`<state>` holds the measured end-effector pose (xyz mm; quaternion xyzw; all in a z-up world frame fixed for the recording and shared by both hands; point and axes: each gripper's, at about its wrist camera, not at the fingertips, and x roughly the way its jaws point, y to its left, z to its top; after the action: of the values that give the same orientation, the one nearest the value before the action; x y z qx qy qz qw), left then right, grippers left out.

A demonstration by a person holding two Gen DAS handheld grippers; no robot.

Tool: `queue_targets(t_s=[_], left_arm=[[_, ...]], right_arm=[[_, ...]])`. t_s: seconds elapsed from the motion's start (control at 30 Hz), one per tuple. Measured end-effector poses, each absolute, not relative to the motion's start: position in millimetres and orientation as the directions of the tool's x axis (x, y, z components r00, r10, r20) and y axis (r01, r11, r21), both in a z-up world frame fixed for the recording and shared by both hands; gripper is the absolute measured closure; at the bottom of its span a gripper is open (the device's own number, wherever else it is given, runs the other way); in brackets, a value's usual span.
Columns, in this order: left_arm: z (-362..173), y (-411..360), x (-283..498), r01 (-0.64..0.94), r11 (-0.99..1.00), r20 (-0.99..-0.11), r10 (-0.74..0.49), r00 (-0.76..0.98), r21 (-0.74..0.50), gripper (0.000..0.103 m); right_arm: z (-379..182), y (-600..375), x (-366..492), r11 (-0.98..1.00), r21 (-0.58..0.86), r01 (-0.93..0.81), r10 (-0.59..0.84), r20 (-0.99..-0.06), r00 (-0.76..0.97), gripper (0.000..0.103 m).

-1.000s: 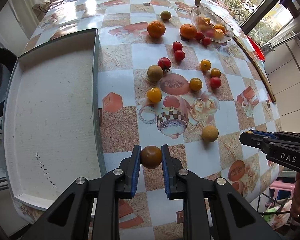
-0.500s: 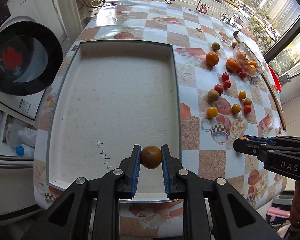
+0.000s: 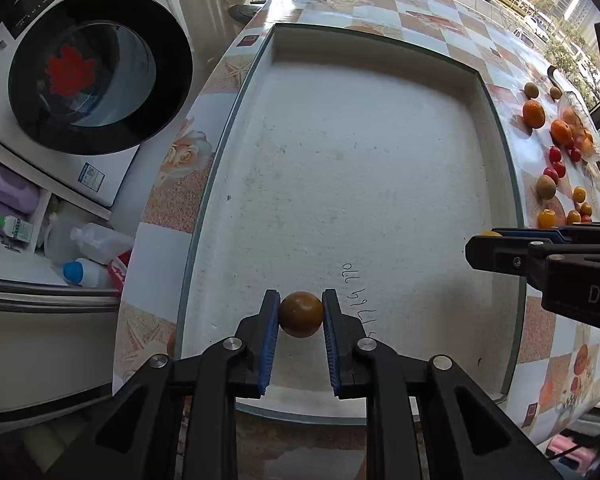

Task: Organize fruits
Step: 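Carry both tomatoes into the white tray and open both tools, then withdraw both open tools from the tray toward the fruits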

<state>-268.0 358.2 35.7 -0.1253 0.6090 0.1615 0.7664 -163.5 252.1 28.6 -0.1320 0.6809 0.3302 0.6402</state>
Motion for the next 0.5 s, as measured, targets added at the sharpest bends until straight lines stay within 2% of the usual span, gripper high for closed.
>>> queue_targets(t_s=[0.17,0.2,0.23,0.3,0.37,0.43,0.5], left_arm=[[28.5,355.8,-268.7,-0.392,0.919,-0.977,0.113,0.182,0.033,0.081],[27.0,355.2,-268.3,-0.387,0.921,-0.977,0.117,0.176,0.041,0.072],[26.8,354.5,-268.4,-0.384,0.922,-0.976,0.126,0.177,0.049,0.055],[29.9,351.5,-270.3,-0.38,0.922,-0.968,0.163,0.193,0.079,0.035],[30.5,349.4,-270.7,-0.37,0.925,-0.965,0.173,0.196,0.09,0.034],[29.2,349.7,-270.4,-0.368,0.926,-0.969,0.167,0.185,0.089,0.034],[28.9,350.2,-271.3,-0.369,0.924,-0.97,0.169,0.176,0.094,0.034]], right_arm=[[15.7,272.6,-160.5,0.734,0.222,-0.642,0.194,-0.974,-0.115,0.079],[12.3,275.4,-160.2,0.732,0.216,-0.647,0.185,-0.976,-0.117,0.079],[10.1,278.6,-160.8,0.729,0.209,-0.652,0.177,-0.977,-0.115,0.079],[8.9,284.7,-163.5,0.721,0.201,-0.663,0.173,-0.979,-0.108,0.076],[8.9,288.9,-165.6,0.709,0.217,-0.671,0.184,-0.976,-0.121,0.066],[7.5,294.5,-166.3,0.71,0.197,-0.676,0.171,-0.98,-0.107,0.042],[10.3,293.8,-163.2,0.719,0.216,-0.661,0.193,-0.975,-0.109,0.036]])
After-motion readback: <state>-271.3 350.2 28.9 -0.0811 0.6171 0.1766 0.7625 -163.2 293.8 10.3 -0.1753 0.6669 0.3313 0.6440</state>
